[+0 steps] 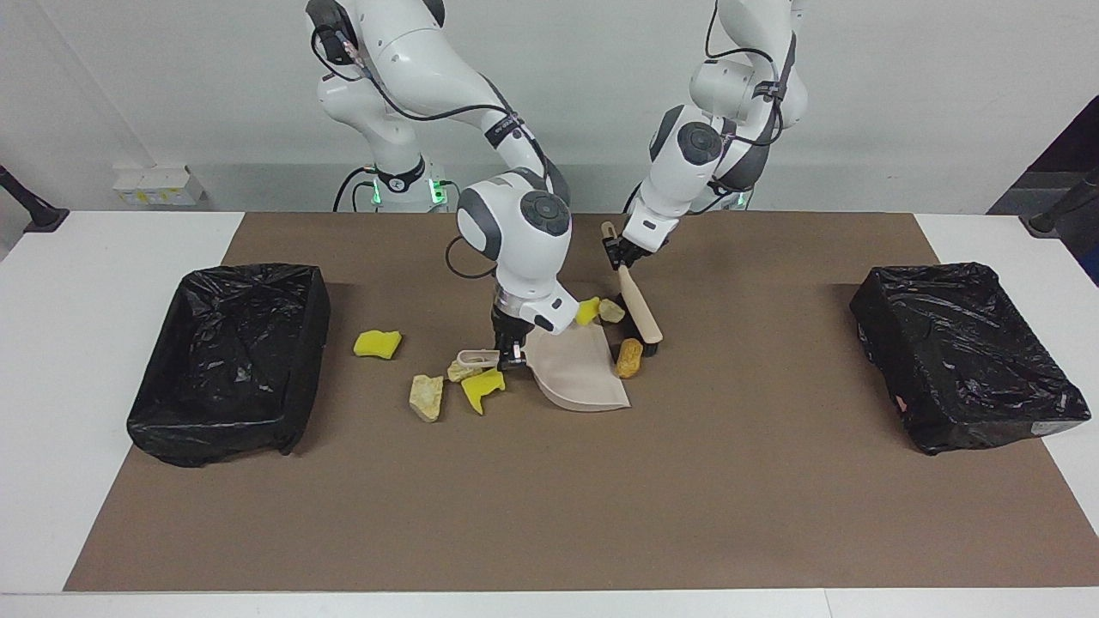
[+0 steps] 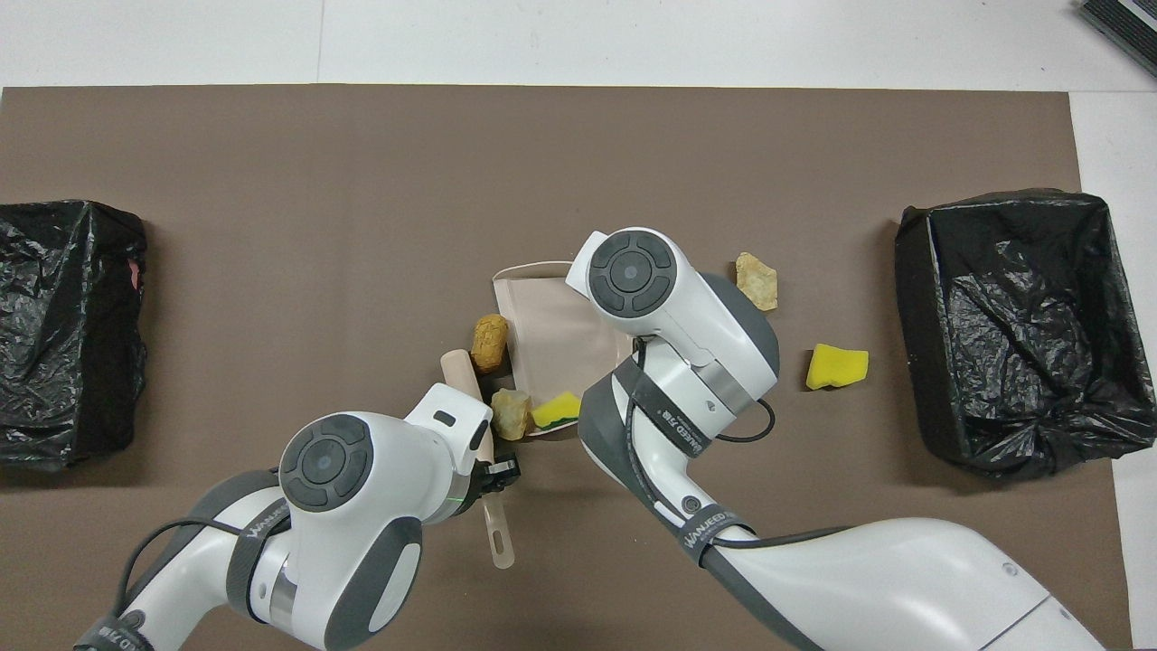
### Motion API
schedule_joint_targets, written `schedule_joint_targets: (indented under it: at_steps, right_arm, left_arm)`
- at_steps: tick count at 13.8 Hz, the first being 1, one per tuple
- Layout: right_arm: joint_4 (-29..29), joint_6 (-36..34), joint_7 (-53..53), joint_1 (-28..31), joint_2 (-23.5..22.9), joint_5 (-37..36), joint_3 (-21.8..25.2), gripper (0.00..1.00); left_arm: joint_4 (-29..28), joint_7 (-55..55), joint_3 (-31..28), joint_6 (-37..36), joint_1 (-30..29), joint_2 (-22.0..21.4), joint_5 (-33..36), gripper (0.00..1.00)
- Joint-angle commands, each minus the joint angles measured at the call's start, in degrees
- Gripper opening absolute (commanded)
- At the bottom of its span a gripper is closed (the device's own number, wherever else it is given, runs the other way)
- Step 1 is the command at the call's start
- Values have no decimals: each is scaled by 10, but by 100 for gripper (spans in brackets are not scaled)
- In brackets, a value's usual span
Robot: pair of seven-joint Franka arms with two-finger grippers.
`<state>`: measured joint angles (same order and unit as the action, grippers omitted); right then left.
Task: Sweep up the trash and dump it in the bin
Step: 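Sweep the sponge and paper into the dustpan with the left gripper, then sweep the remaining pieces into the dustpan with the left gripper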
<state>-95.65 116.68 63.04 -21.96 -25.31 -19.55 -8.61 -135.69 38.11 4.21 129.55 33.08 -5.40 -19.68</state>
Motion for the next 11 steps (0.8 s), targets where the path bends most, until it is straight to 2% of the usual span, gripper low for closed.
schedule_joint_targets:
  at_steps: [1,4,5,7,11]
  right_arm:
    - [-20,-6,15,4,11,-15,-4,0]
    - [-20,-4,14,4,11,-15,-4,0]
    - [-20,-4,14,4,11,-15,-4,0]
    - [-20,-3,12,4,11,-15,-4,0]
    - [-20,-2,10,4,11,-14,-4,0]
  left_arm:
    - [48,-12,-8,1,16,31,-17,0]
    - [54,-38,-10,-15,14,27,-18,0]
    - [67,-38,-11,-38,11,22,-17,0]
    - [113,-57,-15,-142,-2,21,1,0]
    - [126,-139,-15,-178,-41,14,37,0]
